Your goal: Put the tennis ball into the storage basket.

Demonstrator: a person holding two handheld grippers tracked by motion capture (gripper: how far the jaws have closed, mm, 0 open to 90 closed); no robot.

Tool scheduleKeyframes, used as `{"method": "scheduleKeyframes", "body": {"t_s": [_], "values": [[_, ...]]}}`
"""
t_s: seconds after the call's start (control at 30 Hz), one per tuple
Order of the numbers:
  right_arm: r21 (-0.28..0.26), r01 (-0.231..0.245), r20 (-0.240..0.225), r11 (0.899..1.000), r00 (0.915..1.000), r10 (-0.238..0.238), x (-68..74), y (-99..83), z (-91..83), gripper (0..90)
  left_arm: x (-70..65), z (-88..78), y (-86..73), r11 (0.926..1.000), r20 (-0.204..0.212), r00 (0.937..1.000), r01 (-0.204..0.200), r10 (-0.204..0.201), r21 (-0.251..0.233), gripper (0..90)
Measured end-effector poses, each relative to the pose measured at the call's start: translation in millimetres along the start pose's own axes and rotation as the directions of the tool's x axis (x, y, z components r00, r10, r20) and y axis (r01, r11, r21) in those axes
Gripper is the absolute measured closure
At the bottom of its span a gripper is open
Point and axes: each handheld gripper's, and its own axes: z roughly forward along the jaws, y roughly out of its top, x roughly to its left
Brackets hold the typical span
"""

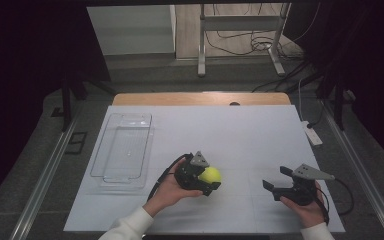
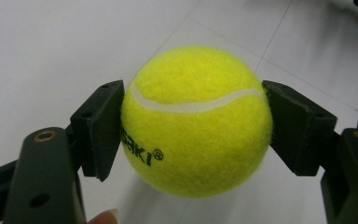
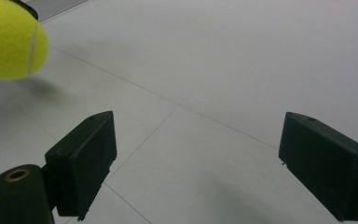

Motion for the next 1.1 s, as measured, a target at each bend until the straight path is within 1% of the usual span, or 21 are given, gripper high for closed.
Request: {"method": "scheduleKeyframes", "body": {"t_s": [0.43, 0.63, 0.9, 1.1], "values": [[-0.001, 0.002, 0.0, 1.0, 1.0, -0.002, -0.1, 0.1, -0.2, 11.2, 6.3, -20.9, 4.4, 0.9976, -0.03, 0.9995, 0.006, -0.008, -0.069, 26.7], [-0.001, 0.002, 0.002, 1.0, 1.0, -0.002, -0.3, 0.1, -0.3, 11.3, 8.5, -27.5, 5.8, 0.9961, -0.043, 0.9991, -0.008, 0.004, -0.088, 26.7], [-0.001, 0.002, 0.002, 1.0, 1.0, -0.002, -0.4, 0.1, -0.3, 11.2, 11.6, -37.2, 6.9, 0.9924, -0.063, 0.998, -0.001, -0.007, -0.123, 26.6], [0.0, 0.003, 0.002, 1.0, 1.0, -0.003, -0.4, 0.2, -0.3, 11.2, 14.4, -44.9, 7.8, 0.9887, -0.076, 0.9968, 0.013, -0.024, -0.149, 26.7]]}}
